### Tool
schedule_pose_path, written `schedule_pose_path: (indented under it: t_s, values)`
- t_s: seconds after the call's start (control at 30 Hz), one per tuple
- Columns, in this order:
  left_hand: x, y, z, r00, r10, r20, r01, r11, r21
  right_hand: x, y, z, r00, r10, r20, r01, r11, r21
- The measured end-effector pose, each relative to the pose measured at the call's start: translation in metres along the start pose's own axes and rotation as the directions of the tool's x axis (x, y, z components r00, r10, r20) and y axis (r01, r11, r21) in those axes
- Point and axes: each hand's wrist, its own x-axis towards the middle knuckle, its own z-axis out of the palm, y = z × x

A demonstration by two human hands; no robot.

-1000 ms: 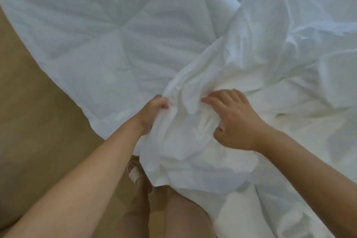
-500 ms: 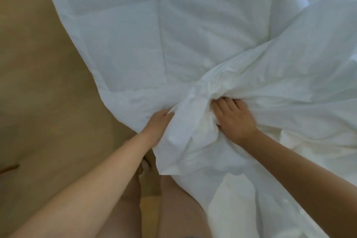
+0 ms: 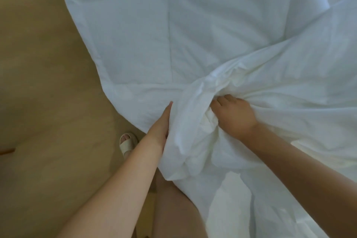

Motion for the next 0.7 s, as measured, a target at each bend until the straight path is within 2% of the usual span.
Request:
schedule_pose_path:
  t_s: [0.07,0.13,0.17,0.2,0.3,0.33,0.4,0.43,0.47,0.53,0.6,0.7]
  values:
    - [-0.008,-0.001,-0.004,0.996,-0.011,0.094,0.033,0.972,-0.234,-0.007,-0.003,-0.009,0.993,0.022,-0.117,-0.009,0.994,0.107]
    - [-0.013,0.006,-0.003,0.991,0.084,0.102,-0.035,0.912,-0.408,-0.009,-0.006,-0.02,0.98,0.067,-0.189,-0.032,0.983,0.179]
    - [-0.018,0.012,-0.001,0.987,0.149,0.058,-0.113,0.908,-0.402,-0.009,-0.007,-0.027,0.974,0.093,-0.207,-0.05,0.978,0.202]
    - [-0.019,0.021,0.004,0.986,0.163,0.042,-0.133,0.907,-0.4,-0.008,-0.008,-0.033,0.967,0.124,-0.222,-0.074,0.972,0.222]
    - [-0.034,0.056,0.023,0.946,0.307,-0.104,-0.323,0.923,-0.21,-0.005,0.001,-0.056,0.932,0.256,-0.255,-0.184,0.943,0.277]
    - [-0.043,0.071,0.033,0.922,0.378,-0.086,-0.387,0.913,-0.132,-0.004,0.006,-0.065,0.911,0.318,-0.264,-0.235,0.924,0.3]
    - [-0.069,0.112,0.068,0.835,0.55,-0.024,-0.548,0.835,0.052,0.0,0.02,-0.086,0.838,0.46,-0.295,-0.341,0.862,0.375]
    - [-0.085,0.136,0.092,0.759,0.651,0.017,-0.648,0.753,0.118,0.002,0.029,-0.098,0.788,0.527,-0.319,-0.38,0.824,0.421]
    - [-0.1,0.161,0.119,0.666,0.742,0.079,-0.742,0.647,0.175,0.005,0.037,-0.112,0.735,0.582,-0.348,-0.406,0.789,0.461]
    - [-0.141,0.203,0.184,0.487,0.833,0.264,-0.862,0.411,0.296,0.01,0.058,-0.145,0.629,0.659,-0.412,-0.428,0.736,0.525]
    - [-0.181,0.228,0.247,0.358,0.802,0.477,-0.925,0.235,0.299,0.013,0.079,-0.177,0.524,0.714,-0.465,-0.439,0.694,0.571]
    - [-0.217,0.233,0.322,0.26,0.634,0.729,-0.965,0.144,0.219,0.004,0.106,-0.205,0.349,0.783,-0.515,-0.476,0.622,0.622]
